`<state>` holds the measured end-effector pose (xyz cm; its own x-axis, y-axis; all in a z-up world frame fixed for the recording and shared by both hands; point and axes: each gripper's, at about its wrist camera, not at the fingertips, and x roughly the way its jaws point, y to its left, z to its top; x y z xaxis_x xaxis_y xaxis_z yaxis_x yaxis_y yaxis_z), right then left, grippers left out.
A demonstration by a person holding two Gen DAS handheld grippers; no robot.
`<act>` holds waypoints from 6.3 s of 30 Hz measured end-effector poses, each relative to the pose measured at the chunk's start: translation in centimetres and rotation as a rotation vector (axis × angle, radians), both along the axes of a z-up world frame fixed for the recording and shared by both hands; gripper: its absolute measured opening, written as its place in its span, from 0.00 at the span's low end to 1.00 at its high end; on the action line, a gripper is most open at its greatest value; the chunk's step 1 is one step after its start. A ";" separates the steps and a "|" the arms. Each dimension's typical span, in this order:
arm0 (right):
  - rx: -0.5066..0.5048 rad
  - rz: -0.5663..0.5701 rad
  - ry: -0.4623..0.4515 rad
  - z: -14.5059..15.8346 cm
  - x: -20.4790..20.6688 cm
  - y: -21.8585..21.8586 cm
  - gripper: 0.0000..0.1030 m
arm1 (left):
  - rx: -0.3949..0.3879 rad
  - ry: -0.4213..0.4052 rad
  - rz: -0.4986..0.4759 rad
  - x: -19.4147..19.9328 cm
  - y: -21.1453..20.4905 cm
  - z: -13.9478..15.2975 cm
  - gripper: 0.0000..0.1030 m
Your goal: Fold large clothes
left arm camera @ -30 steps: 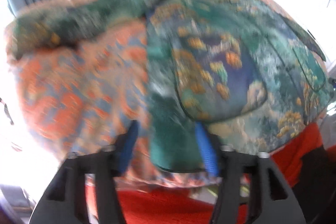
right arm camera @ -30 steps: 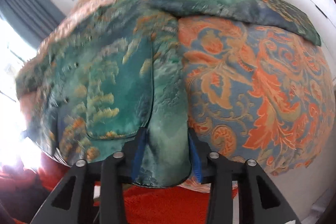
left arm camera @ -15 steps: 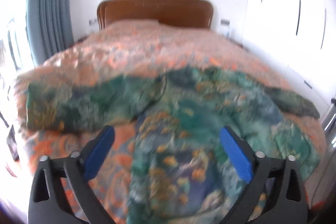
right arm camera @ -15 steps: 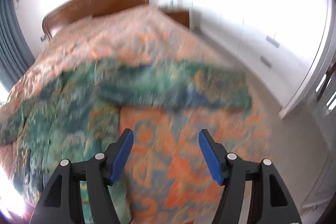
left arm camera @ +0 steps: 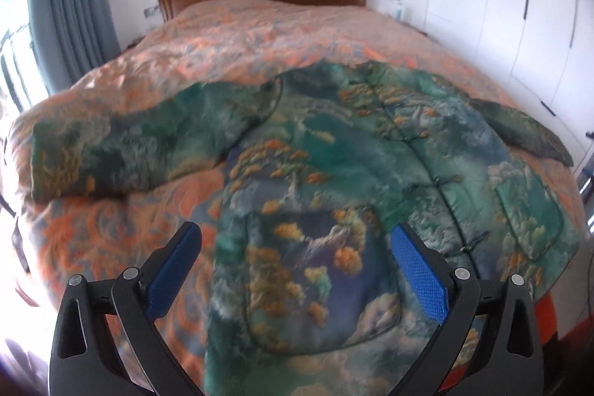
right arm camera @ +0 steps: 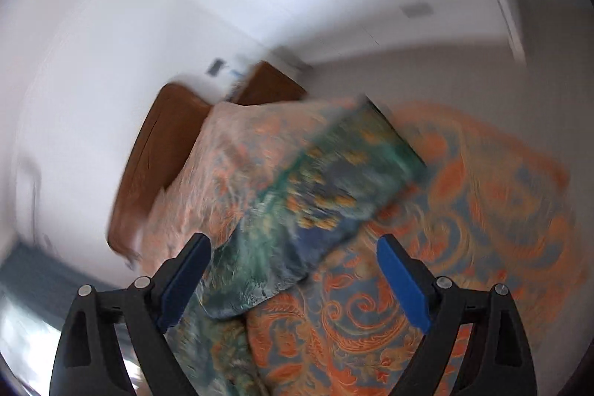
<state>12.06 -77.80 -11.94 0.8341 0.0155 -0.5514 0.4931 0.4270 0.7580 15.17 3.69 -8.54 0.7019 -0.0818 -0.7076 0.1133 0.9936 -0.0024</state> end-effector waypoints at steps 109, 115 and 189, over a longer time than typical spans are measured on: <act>-0.624 0.836 0.327 -0.4 34.6 30.7 0.56 | 0.093 0.360 -0.085 25.4 -11.8 -10.2 0.93; -0.511 0.780 0.417 -6.4 36.3 30.3 0.57 | 0.096 0.363 -0.083 25.5 -11.9 -10.4 0.95; -0.704 0.968 0.047 3.4 7.6 44.7 0.62 | -0.286 -0.055 0.760 15.4 24.0 -6.3 0.18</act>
